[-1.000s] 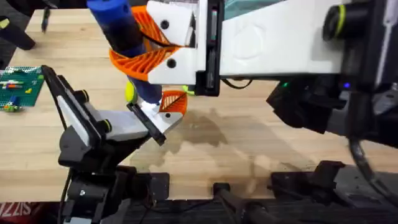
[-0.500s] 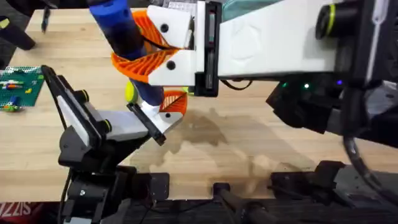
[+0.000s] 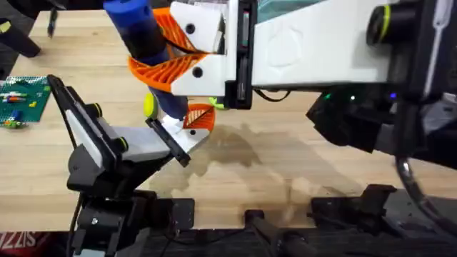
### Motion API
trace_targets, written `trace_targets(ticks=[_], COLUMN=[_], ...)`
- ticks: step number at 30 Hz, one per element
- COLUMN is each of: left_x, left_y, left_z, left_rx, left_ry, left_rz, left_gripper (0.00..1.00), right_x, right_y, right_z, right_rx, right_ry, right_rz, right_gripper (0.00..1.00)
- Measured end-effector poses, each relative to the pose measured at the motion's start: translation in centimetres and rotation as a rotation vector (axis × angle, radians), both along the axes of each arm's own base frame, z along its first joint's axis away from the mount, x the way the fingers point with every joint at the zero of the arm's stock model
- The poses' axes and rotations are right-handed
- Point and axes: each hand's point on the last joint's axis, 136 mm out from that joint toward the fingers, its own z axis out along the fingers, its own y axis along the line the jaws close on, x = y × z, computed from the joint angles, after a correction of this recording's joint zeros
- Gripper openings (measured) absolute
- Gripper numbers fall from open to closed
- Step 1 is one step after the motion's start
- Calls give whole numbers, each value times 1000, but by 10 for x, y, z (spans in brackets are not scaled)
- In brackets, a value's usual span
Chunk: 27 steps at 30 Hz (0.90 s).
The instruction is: Pick up the gripper from the table and insert it into the empty holder that is missing its gripper. Then pick up a screw, insert it into the mounting hole, and use the screwdriver to tighten it. Finally, clean up the table by picking up the vegetable and placing it into the bucket.
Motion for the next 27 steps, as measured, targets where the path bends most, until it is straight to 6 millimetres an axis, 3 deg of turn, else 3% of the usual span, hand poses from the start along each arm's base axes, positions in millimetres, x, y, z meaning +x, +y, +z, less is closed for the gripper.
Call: trace_targets(ticks=[27], left_x=[0], left_y=[0], left_z=[0], left_rx=[0], left_ry=[0], left_rz=[0], left_gripper=[15], right_x=[0], right_y=[0], right_z=[-2], right_rx=[-8], right_ry=[7], right_rz=[0], right_gripper=[6])
